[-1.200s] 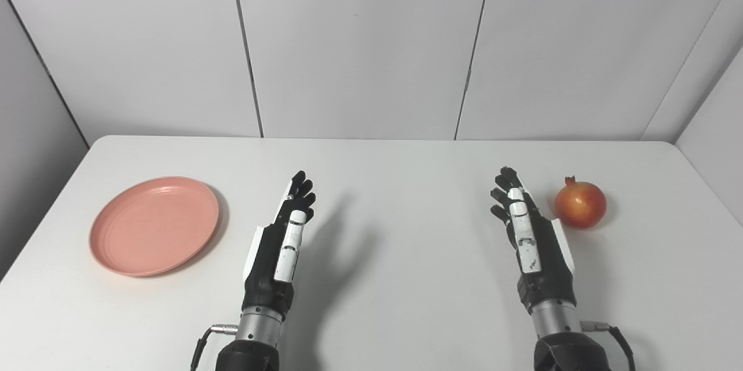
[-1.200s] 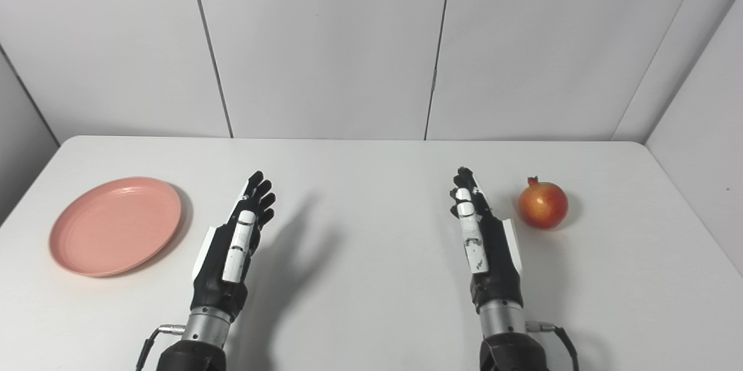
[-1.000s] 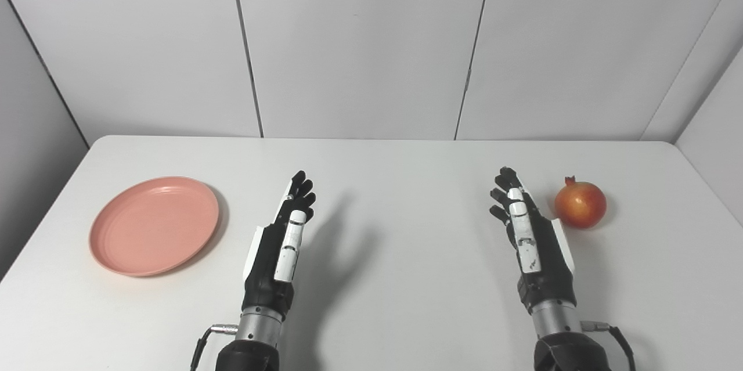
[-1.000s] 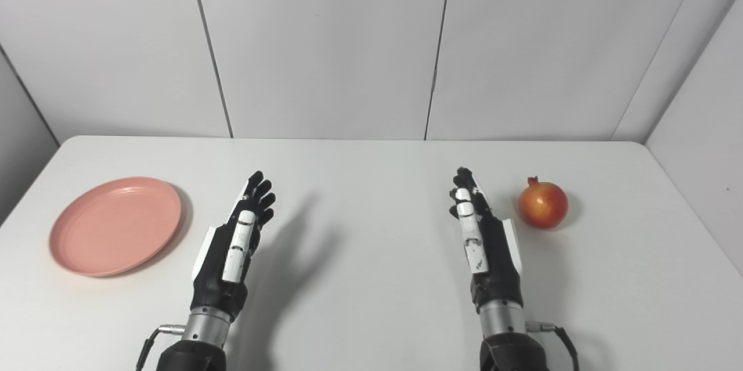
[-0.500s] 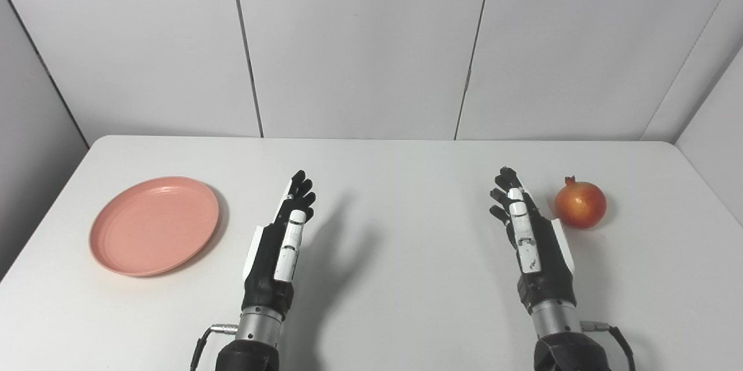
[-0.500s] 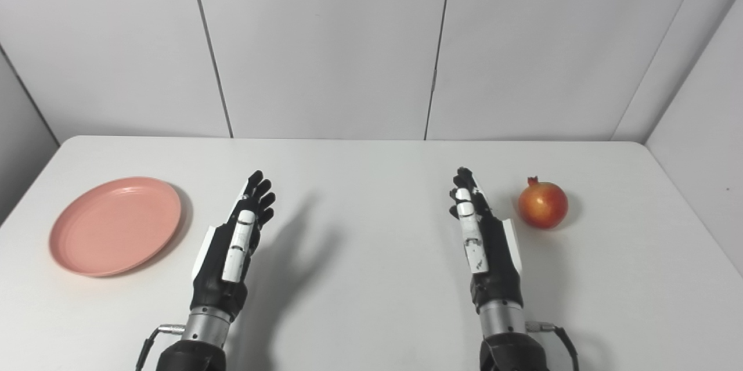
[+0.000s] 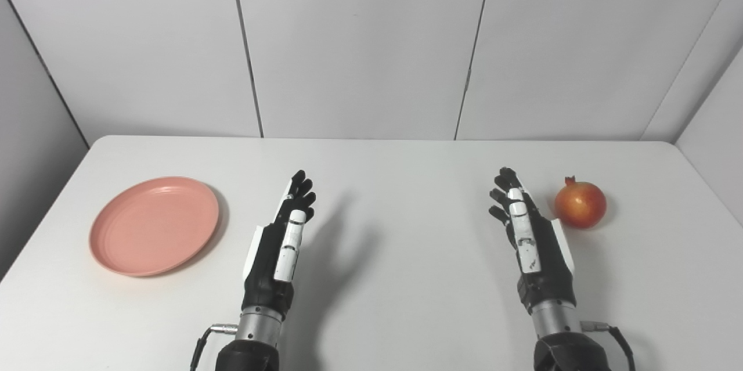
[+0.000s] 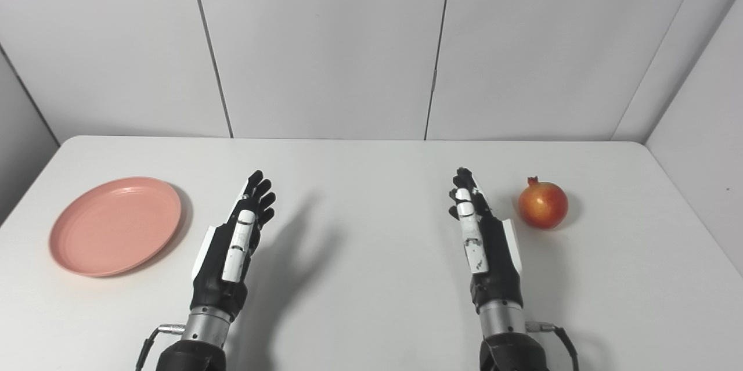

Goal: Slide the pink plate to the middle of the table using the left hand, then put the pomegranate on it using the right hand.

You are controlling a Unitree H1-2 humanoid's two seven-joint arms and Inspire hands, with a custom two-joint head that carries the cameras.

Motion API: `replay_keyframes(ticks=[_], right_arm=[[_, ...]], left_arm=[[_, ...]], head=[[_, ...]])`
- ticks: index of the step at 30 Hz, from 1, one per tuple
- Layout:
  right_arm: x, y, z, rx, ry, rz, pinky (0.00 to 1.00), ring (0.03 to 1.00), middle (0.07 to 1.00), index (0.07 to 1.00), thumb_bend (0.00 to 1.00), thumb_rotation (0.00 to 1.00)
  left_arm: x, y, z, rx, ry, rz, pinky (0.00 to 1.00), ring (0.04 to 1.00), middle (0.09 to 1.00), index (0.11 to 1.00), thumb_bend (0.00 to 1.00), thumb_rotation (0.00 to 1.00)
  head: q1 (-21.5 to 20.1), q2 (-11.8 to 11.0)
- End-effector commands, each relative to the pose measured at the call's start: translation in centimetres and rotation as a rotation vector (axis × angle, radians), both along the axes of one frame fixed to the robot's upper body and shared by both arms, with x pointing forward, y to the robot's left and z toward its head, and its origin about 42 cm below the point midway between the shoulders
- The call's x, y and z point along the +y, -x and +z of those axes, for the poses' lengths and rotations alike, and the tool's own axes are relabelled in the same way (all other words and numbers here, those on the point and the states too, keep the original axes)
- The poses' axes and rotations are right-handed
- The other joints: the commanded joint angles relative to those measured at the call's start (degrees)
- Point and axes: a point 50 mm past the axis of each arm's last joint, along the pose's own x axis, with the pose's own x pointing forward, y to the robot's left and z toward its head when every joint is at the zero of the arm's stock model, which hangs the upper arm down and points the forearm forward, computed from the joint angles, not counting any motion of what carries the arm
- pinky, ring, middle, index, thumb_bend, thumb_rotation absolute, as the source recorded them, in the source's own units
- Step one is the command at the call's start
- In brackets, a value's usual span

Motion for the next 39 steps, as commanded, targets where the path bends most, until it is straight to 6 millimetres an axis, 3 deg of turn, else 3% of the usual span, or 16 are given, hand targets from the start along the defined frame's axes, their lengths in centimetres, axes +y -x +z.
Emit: replay_keyframes(ticks=[1, 11, 24, 30, 39], right_arm=[[0.2, -0.2, 1.5, -0.097, -0.004, 0.003, 0.89, 0.908, 0.923, 0.916, 0.28, 1.0], [0.0, -0.1, 1.6, -0.095, 0.003, 0.005, 0.89, 0.906, 0.924, 0.917, 0.28, 1.0], [-2.3, 0.2, 1.2, -0.077, -0.015, 0.03, 0.95, 0.926, 0.936, 0.928, 0.33, 1.0], [-3.9, 0.2, 1.0, -0.098, 0.003, 0.047, 0.93, 0.915, 0.929, 0.924, 0.3, 1.0], [-4.5, 0.4, 1.0, -0.087, -0.017, 0.071, 0.96, 0.93, 0.939, 0.933, 0.27, 1.0]], left_arm=[[-0.5, -0.2, 1.5, -0.054, 0.019, -0.016, 0.96, 0.957, 0.973, 0.958, 0.47, 1.0], [-0.6, -0.1, 1.4, -0.054, 0.014, -0.019, 0.96, 0.96, 0.978, 0.963, 0.47, 1.0], [-3.3, -0.1, 0.7, -0.048, 0.007, -0.035, 0.95, 0.959, 0.976, 0.958, 0.49, 1.0], [-5.0, -0.2, 0.3, -0.029, -0.002, -0.025, 0.93, 0.95, 0.961, 0.941, 0.47, 1.0], [-6.3, -0.1, 0.2, -0.01, -0.005, -0.021, 0.92, 0.959, 0.965, 0.952, 0.48, 1.0]], head=[[0.0, 0.1], [0.9, -0.2], [12.3, -2.5], [17.7, -4.1], [20.0, -5.0]])
